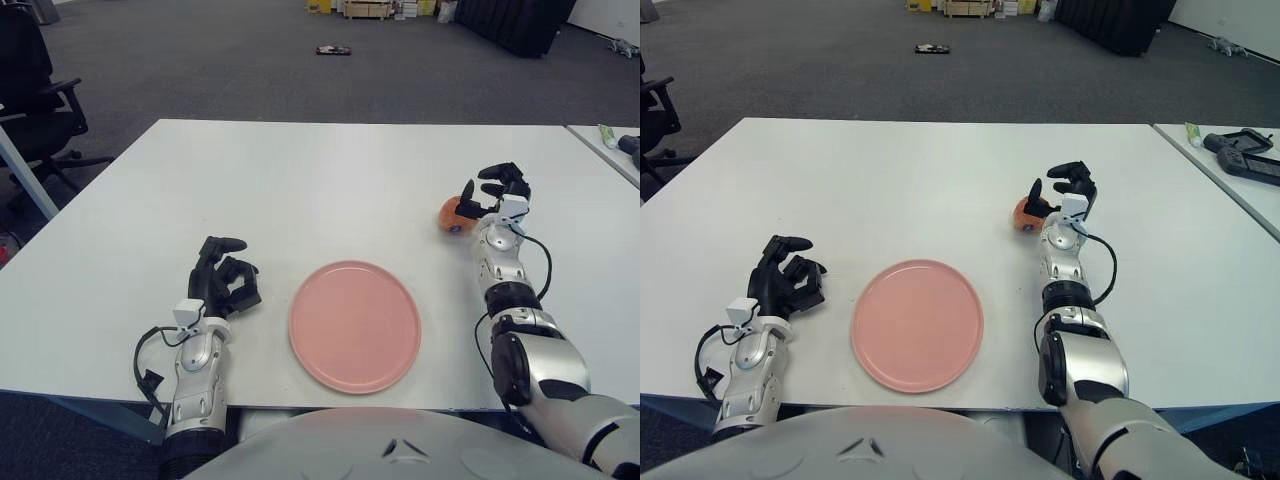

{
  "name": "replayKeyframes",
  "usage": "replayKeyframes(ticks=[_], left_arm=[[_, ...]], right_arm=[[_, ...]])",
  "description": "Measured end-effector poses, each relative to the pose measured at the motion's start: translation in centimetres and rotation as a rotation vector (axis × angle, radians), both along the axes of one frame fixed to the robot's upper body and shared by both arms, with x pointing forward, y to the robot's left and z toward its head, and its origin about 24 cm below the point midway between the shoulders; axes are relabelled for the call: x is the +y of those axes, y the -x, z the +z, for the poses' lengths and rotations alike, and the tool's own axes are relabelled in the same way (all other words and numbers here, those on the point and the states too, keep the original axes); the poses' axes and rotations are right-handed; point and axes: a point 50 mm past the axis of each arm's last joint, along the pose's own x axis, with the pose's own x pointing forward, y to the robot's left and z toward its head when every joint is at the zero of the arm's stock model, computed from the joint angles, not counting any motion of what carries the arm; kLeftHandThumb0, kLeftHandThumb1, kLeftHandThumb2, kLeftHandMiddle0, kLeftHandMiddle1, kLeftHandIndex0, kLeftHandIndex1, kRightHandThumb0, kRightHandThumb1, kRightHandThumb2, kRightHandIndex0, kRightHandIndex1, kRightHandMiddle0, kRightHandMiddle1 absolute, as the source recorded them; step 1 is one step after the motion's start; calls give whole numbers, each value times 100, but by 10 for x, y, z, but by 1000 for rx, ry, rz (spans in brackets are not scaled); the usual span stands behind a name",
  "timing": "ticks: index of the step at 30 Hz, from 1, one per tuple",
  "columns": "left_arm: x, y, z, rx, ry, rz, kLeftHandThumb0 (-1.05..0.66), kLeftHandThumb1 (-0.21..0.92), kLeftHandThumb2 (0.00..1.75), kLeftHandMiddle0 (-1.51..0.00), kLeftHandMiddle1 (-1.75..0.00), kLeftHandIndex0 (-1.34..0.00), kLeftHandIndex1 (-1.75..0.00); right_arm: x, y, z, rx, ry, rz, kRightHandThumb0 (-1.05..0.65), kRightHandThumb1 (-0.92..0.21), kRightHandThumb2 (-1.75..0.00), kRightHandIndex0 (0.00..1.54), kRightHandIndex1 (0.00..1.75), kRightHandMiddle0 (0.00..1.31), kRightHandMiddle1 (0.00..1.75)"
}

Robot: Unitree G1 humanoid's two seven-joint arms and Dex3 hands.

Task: Put the apple into the plate.

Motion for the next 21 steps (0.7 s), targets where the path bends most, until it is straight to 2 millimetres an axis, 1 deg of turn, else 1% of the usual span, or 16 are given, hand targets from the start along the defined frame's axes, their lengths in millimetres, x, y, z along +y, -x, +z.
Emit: replayKeyframes(ticks=[3,6,8,9,10,11,12,13,14,15,16,17,19,20,21], left_arm=[[0,0,0,0,0,0,-1,20,147,-69,-175,-47,-174],[0,0,0,0,0,0,-1,20,147,-69,-175,-47,-174],[0,0,0,0,0,0,-1,20,147,-69,-175,-47,-174],[0,0,0,1,0,0,-1,20,147,-70,-175,-47,-174],[0,0,0,1,0,-1,-1,20,147,-70,-175,-47,-174],[0,0,0,1,-1,-1,-1,20,147,-70,-175,-47,-174],[0,0,0,1,-2,-2,-1,19,147,-70,-175,-48,-174],[-1,0,0,1,-3,-3,-1,19,148,-70,-175,-48,-174],[-1,0,0,1,-3,-3,-1,19,148,-70,-175,-47,-174],[-1,0,0,1,-3,-4,-1,19,148,-70,-175,-47,-174],[-1,0,0,1,-3,-4,-1,19,148,-70,-175,-47,-174],[-1,0,0,2,-3,-4,-1,19,148,-70,-175,-47,-174],[-1,0,0,1,-3,-6,-1,20,148,-70,-175,-47,-175],[-1,0,0,0,-2,-7,-1,20,147,-70,-175,-46,-175],[-1,0,0,-1,-2,-6,-1,21,146,-69,-175,-46,-175]], right_arm=[[2,3,2,-26,-2,2,0,1,-168,88,170,62,175],[5,6,6,-68,2,19,0,4,-173,89,173,64,175],[6,7,7,-80,7,32,-1,6,-174,91,174,67,171],[7,7,8,-85,13,44,-1,-13,-152,77,174,52,171],[9,7,8,-87,24,59,-1,-27,-135,67,173,43,172],[10,8,9,-86,38,74,-1,-51,-107,50,173,27,173],[11,8,10,-82,61,96,-11,-52,-101,40,161,22,161],[13,8,11,-76,86,119,-25,-50,-99,26,141,14,141],[14,8,11,-66,108,140,-38,-51,-95,16,117,9,115],[15,7,11,-52,135,164,-46,-51,-93,10,101,6,98],[16,7,11,-35,158,185,-52,-52,-90,8,87,5,85],[17,6,10,-12,189,213,-62,-55,-85,5,67,3,66],[16,4,9,27,244,254,-73,-59,-78,3,43,1,42],[16,4,9,55,284,271,-83,-64,-67,2,28,1,27],[15,3,9,86,330,286,-89,-68,-60,1,18,1,17]])
